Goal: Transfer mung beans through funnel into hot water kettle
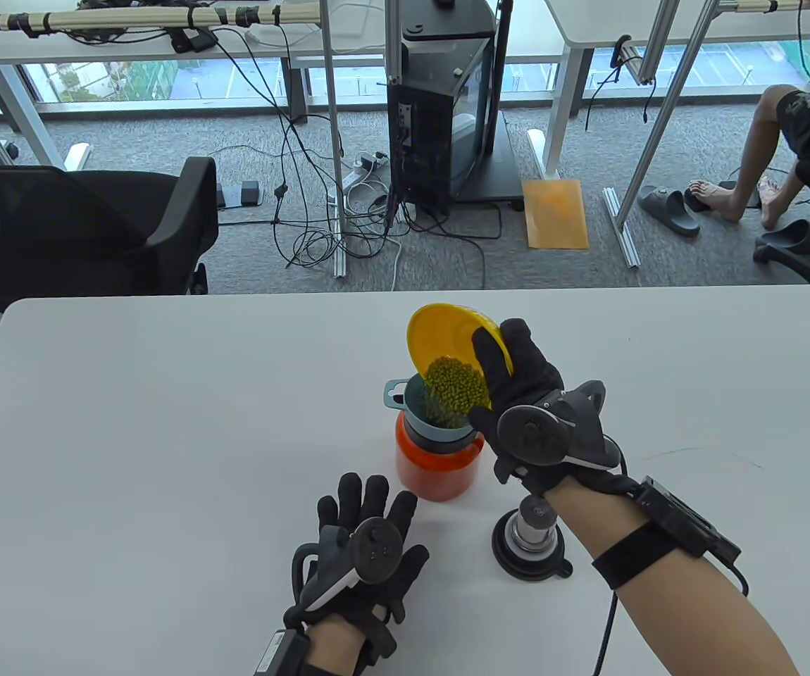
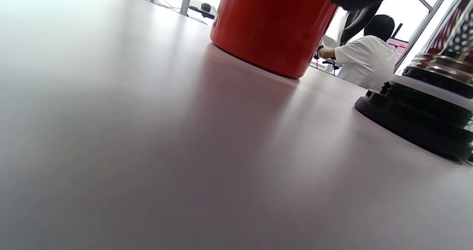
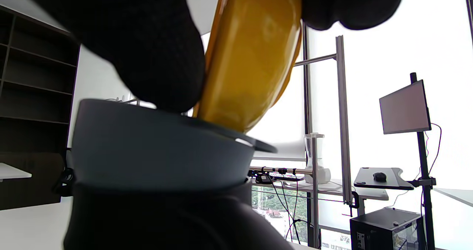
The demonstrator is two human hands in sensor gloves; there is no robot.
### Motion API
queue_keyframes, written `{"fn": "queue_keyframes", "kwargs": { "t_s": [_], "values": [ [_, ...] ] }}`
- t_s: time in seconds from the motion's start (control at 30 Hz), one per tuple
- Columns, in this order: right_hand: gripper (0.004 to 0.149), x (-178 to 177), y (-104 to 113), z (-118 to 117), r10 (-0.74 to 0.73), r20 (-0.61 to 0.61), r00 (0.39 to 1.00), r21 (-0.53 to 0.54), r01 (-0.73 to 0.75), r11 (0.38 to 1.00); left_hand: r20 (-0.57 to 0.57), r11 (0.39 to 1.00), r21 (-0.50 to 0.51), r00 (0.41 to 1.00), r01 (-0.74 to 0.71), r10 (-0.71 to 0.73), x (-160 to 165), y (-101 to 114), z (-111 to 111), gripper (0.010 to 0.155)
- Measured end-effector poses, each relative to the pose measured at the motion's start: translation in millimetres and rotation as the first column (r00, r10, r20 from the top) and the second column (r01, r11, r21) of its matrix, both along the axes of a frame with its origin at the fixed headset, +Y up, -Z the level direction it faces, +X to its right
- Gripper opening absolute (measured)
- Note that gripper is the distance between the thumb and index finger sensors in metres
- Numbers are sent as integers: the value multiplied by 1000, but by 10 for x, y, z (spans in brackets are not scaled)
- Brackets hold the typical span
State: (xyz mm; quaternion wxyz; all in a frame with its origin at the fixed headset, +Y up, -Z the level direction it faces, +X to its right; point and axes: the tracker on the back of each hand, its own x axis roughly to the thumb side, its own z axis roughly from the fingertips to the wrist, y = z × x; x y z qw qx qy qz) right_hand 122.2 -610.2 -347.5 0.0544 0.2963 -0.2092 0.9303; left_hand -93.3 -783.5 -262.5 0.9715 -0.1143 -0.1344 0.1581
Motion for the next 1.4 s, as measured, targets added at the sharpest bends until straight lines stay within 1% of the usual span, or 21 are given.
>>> {"fn": "queue_keyframes", "kwargs": {
  "t_s": [0.07, 0.17, 0.2, 0.27, 0.33, 0.43, 0.5, 0.57, 0.63, 0.8, 0.87, 0.9, 0.97, 1.13, 1.27, 1.4],
  "values": [
    [110, -43, 6, 44, 64, -16, 998, 65, -63, 996, 0, 1000, 0, 1000, -1, 1, -1, 1, -1, 79],
    [108, -93, 11, 91, 116, -27, 993, 126, -112, 986, 0, 1000, 2, 1000, -1, 1, -1, 2, -1, 79],
    [108, -95, 17, 95, 119, -24, 993, 133, -115, 984, 0, 1000, 2, 1000, -1, 1, -2, 3, -1, 79],
    [107, -83, 28, 91, 78, -22, 997, 113, -75, 991, 0, 1000, 2, 1000, -2, 2, -4, 3, 0, 79],
    [106, -43, 54, 66, 19, -2, 1000, 85, -19, 996, -1, 1000, 3, 1000, -5, 5, -6, 5, 0, 79],
    [105, 88, 96, -9, -116, 51, 992, 3, 116, 993, 1, 1000, 0, 1000, -8, 8, -6, 4, 1, 79],
    [103, 239, 113, -87, -238, 108, 965, -64, 246, 967, 1, 1000, -1, 1000, -10, 10, -7, 4, 2, 79],
    [101, 428, 97, -172, -354, 181, 917, -121, 378, 918, 2, 1000, -2, 1000, -12, 12, -7, 5, 4, 79],
    [99, 605, 59, -233, -413, 252, 875, -142, 456, 879, 2, 1000, -2, 1000, -13, 13, -9, 6, 5, 79],
    [95, 1009, -164, -320, -478, 393, 785, -199, 581, 790, 3, 1000, -4, 1000, -15, 15, -8, 5, 6, 79],
    [93, 1160, -321, -331, -504, 458, 733, -254, 650, 716, 5, 1000, -8, 1000, -15, 15, -6, 3, 8, 79],
    [93, 1219, -399, -334, -509, 474, 718, -268, 669, 694, 5, 1000, -9, 1000, -15, 15, -6, 5, 9, 79],
    [92, 1308, -542, -329, -502, 502, 704, -287, 683, 671, 4, 1000, -9, 1000, -15, 15, -9, 6, 10, 79],
    [89, 1464, -919, -308, -431, 571, 699, -354, 683, 639, 3, 1000, -8, 1000, -15, 15, -10, 8, 11, 79],
    [88, 1496, -1175, -285, -366, 596, 715, -428, 669, 608, 2, 1000, -11, 1000, -16, 16, -14, 8, 11, 79],
    [87, 1483, -1327, -269, -321, 603, 730, -469, 650, 598, 2, 1000, -14, 1000, -14, 14, -13, 8, 12, 79]
  ]
}}
